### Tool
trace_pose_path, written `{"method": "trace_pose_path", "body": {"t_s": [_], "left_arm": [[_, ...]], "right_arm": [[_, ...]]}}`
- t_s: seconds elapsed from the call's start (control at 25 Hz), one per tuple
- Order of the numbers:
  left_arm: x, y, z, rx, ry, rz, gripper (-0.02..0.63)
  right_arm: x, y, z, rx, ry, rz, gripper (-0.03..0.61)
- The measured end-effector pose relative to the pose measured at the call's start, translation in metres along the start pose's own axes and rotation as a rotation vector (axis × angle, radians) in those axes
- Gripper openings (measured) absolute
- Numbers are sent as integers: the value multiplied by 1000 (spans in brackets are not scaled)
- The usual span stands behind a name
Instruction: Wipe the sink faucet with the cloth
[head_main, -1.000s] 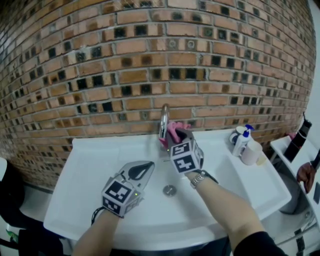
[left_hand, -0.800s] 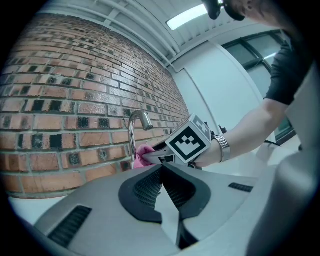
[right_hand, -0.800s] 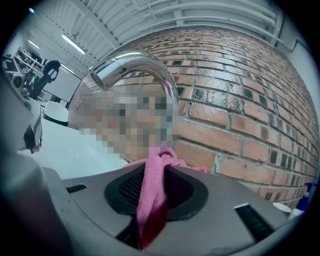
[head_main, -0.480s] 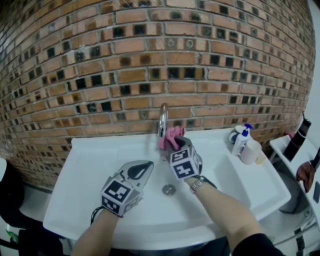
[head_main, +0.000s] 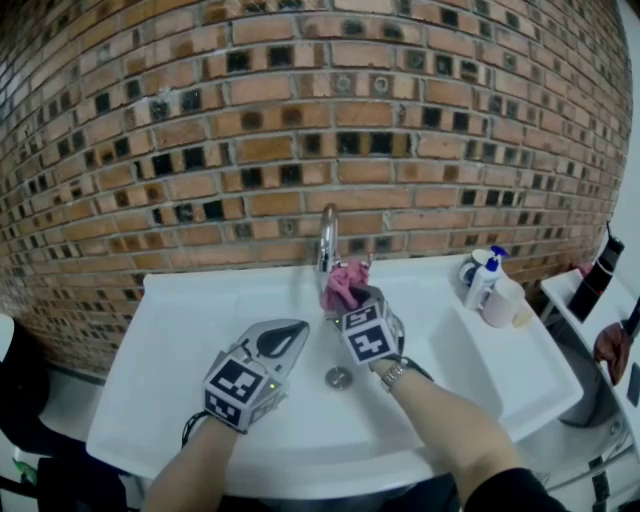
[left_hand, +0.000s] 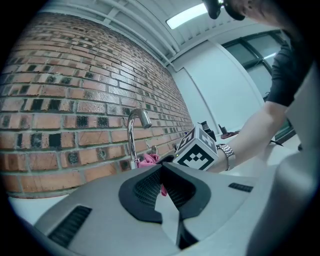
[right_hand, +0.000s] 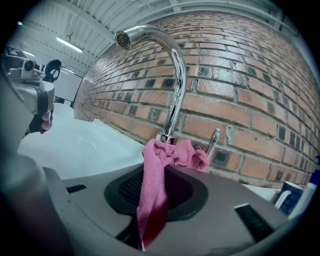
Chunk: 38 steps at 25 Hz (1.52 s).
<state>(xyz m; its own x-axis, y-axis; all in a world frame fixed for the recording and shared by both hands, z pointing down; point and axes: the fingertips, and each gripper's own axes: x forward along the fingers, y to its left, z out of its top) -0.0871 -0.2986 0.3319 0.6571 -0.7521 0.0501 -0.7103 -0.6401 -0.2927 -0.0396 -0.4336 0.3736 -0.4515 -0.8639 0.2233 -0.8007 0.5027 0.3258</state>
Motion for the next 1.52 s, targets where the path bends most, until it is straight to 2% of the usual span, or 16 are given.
{"method": "trace_pose_path", "body": {"t_s": [0.68, 0.96, 1.52], "left_arm": [[-1, 0, 4, -27, 3, 14, 8], [0, 1, 0, -12, 3, 5, 8], [-1, 4, -8, -39, 21, 13, 8]], "right_arm": [[0, 6, -21, 39, 86, 65, 97], [-8, 9, -22, 46, 95, 82, 96], [-57, 25, 3, 39, -3, 159, 95]]}}
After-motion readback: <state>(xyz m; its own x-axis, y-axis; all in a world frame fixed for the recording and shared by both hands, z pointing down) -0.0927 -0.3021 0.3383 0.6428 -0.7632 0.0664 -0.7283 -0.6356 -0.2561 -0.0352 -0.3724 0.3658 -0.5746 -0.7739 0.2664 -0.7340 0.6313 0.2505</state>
